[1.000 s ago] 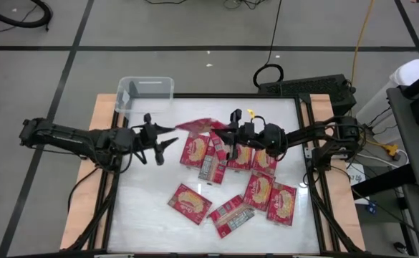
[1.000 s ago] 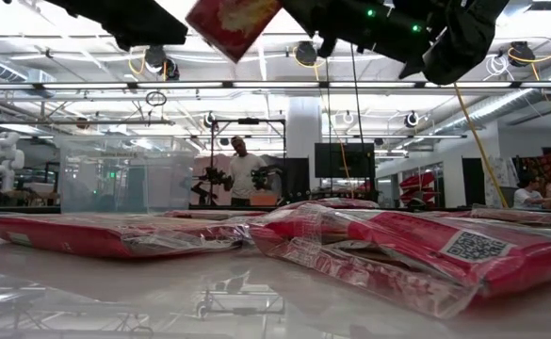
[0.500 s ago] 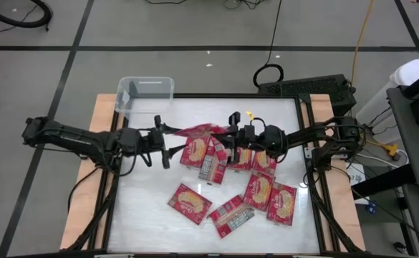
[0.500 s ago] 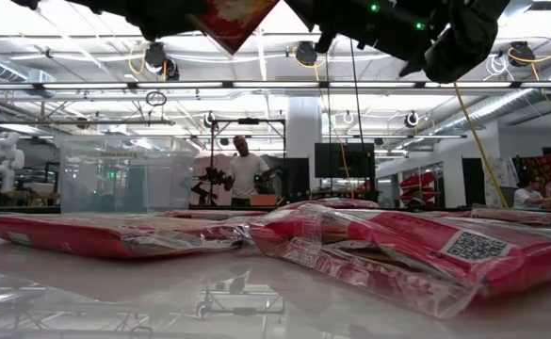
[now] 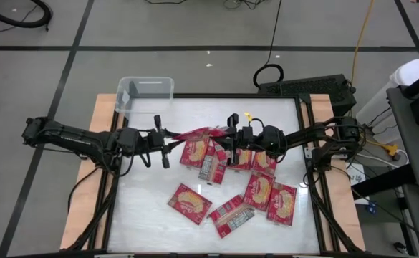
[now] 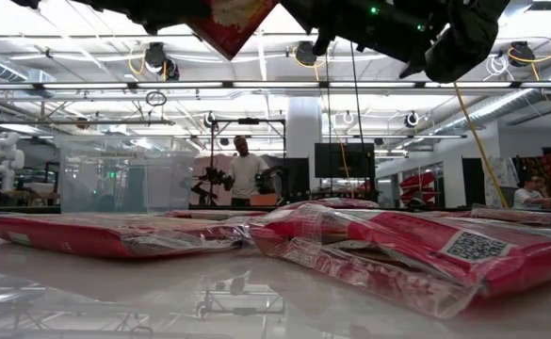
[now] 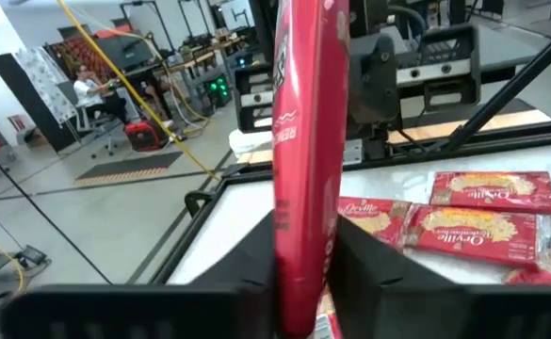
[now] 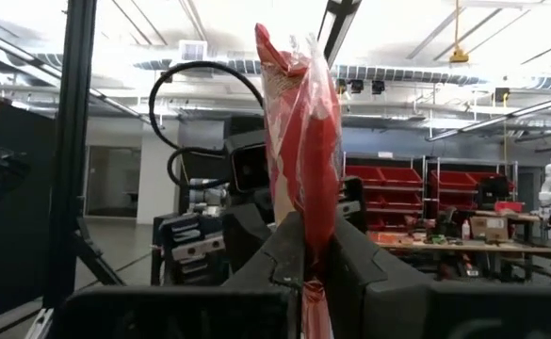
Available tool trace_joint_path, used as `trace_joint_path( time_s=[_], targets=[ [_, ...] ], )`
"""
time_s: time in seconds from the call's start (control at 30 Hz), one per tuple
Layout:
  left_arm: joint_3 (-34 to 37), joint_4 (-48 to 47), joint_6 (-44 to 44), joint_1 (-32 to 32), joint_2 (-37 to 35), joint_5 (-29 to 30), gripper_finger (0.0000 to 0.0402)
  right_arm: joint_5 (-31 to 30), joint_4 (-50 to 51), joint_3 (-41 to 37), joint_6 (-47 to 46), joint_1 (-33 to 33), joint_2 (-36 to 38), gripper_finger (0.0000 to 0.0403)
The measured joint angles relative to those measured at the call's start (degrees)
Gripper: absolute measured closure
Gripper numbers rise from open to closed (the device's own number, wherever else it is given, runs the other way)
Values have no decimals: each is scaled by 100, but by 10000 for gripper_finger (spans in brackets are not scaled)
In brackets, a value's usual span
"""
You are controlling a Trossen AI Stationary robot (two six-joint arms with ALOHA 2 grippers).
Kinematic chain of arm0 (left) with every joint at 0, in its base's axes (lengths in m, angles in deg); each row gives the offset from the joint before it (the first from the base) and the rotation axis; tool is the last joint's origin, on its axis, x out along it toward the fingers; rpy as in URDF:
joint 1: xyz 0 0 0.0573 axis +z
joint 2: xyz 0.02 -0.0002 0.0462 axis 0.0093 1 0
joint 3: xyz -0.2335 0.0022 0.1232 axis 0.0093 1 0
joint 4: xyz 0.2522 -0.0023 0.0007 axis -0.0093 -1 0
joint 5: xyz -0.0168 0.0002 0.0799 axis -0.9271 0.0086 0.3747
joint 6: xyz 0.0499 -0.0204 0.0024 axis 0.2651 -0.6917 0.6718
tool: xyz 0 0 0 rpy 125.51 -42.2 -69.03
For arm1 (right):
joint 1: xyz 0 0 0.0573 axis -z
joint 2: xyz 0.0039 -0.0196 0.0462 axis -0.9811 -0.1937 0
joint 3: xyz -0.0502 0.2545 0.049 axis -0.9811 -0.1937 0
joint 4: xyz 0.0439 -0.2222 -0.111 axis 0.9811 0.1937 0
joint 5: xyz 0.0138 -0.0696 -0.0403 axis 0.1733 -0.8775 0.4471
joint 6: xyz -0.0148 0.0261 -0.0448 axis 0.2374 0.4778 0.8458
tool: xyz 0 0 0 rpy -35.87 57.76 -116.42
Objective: Sort popcorn bags into baskets
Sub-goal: Put the red popcorn bag into the transparent container
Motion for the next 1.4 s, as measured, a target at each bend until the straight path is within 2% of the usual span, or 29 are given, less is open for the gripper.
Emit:
trace_joint_path(
  time_s=[0.07,0.33,0.47,0.63,0.8,0.9,1.0,1.2,1.27,1.4],
  targets=[
    [0,-10,-5,0,-4,2,365,0,2,2,0,0,0,393],
    [-7,-170,87,0,-138,31,357,-54,174,6,-101,0,2,376],
    [-461,-1172,50,0,-476,53,361,-424,597,6,-146,1,39,340],
    [-1461,-2900,6,1,-653,62,364,-700,994,4,-36,24,37,295],
    [-2742,-4908,-7,214,-495,732,364,-608,1440,4,115,64,37,270],
    [-3353,-6099,-2,575,-317,1193,364,-610,1684,4,306,76,37,266],
    [-3742,-6849,51,1140,-208,1256,364,-610,1798,4,428,76,37,267],
    [-3884,-7768,-22,2480,-11,1248,364,-608,1978,4,563,76,35,268],
    [-3847,-7949,7,2911,76,1189,364,-608,2023,4,632,76,36,268],
    [-3810,-8231,166,3635,409,653,364,-608,2054,4,654,76,35,268]
  ],
)
